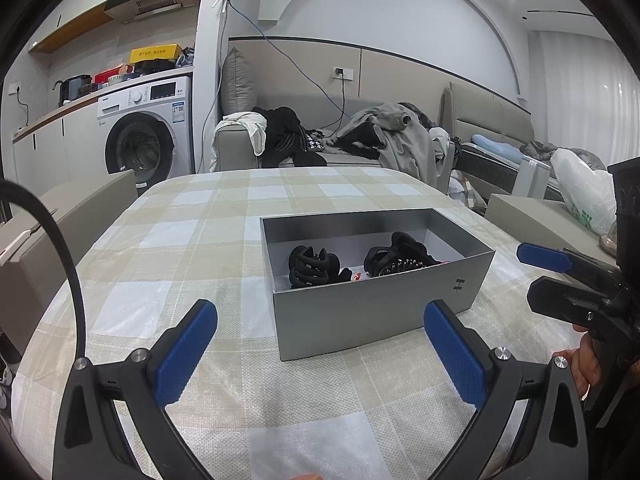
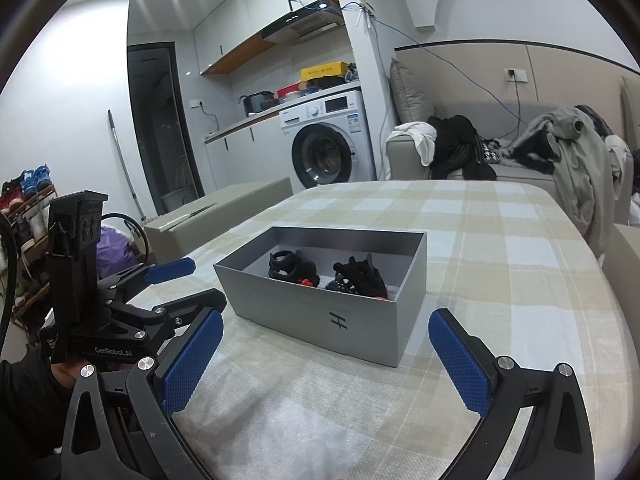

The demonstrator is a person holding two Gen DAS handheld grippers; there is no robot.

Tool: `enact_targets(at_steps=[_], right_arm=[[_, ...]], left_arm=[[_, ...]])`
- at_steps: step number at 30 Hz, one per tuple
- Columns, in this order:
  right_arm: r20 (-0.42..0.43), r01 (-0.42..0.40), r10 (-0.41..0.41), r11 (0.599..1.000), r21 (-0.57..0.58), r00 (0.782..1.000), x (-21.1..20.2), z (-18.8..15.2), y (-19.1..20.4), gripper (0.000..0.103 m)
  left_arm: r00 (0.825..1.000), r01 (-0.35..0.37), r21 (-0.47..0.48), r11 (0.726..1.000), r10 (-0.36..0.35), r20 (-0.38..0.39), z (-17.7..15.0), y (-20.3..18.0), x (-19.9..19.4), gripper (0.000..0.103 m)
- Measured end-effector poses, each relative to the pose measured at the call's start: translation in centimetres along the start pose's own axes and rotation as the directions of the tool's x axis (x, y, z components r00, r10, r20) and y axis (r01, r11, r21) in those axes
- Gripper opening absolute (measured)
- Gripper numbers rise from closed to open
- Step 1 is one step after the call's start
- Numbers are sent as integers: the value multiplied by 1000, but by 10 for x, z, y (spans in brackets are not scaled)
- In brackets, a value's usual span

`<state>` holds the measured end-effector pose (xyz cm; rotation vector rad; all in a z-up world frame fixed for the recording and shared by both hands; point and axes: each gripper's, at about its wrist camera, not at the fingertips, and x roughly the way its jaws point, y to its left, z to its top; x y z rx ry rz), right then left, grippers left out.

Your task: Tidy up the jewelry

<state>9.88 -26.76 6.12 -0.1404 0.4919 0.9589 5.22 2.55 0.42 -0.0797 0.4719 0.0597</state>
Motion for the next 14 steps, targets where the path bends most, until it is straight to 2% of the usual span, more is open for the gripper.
enact_targets(at_steps=[14], right_arm=[[-4,-3,3,1000,2,1000,0,-1,-1,103]], left_arm=[[1000,1,9,1000,-1,2,1,-1,-1,101]])
